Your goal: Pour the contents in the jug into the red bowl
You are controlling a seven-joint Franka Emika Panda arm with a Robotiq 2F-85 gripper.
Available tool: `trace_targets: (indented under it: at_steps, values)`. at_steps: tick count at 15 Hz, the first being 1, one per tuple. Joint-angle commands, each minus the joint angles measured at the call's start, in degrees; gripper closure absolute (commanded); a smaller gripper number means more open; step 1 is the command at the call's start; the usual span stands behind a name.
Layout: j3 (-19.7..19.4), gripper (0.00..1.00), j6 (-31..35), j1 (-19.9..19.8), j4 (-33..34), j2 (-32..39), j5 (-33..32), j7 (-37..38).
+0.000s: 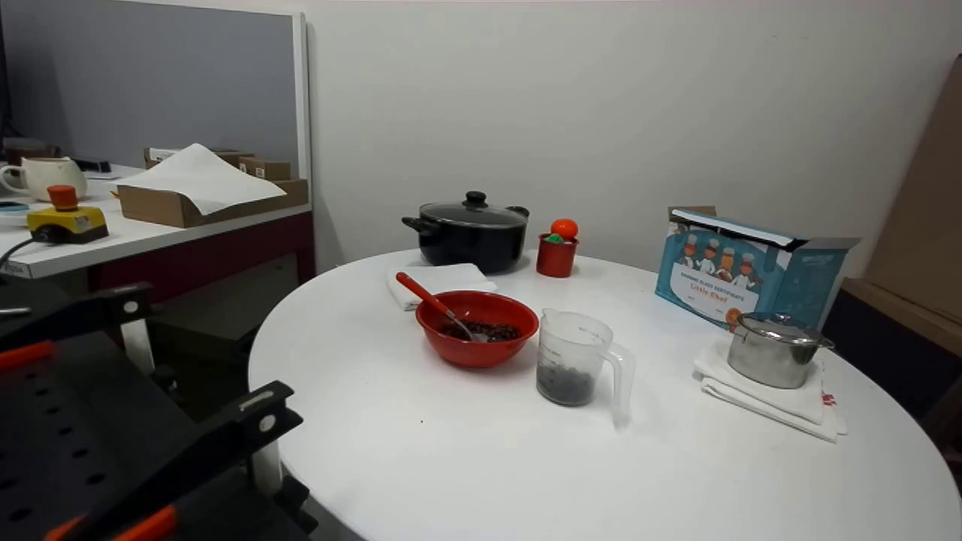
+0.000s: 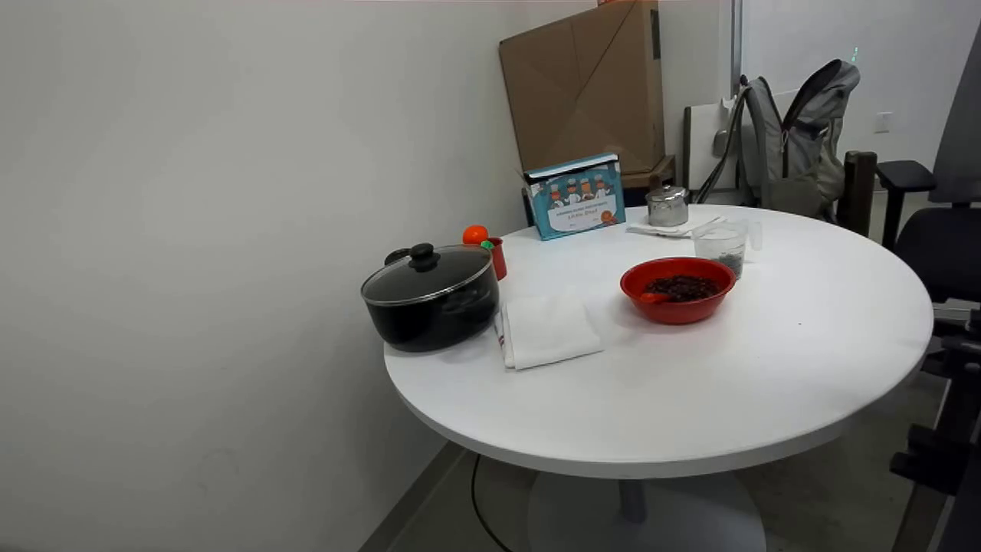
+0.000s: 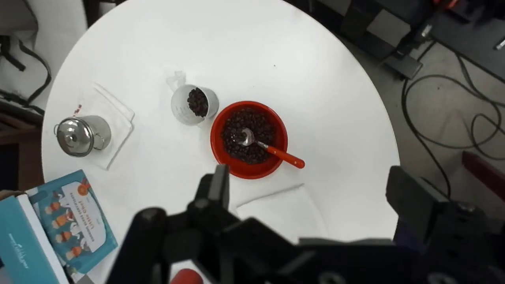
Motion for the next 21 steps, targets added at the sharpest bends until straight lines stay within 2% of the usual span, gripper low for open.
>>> trace_targets:
  at_steps: [1,4,7,13,16,21]
  values:
    - [-2.5,0.00,2.5,0.3,3.2,8.5,-5.6,-9.2]
    - [-4.4,0.00,6.9,-0.7,6.2,17.5,-10.5,-16.8]
    - [-6.8,0.00,10.9,-3.5,10.7,27.4,-13.3,-22.3]
    - [-9.2,0.00,14.5,-10.1,21.6,44.0,-10.7,-34.3]
    - [-8.5,0.00,16.8,-11.6,22.9,46.3,-10.6,-36.5]
    - [-7.9,0.00,21.2,-11.4,21.0,46.3,-10.5,-34.5]
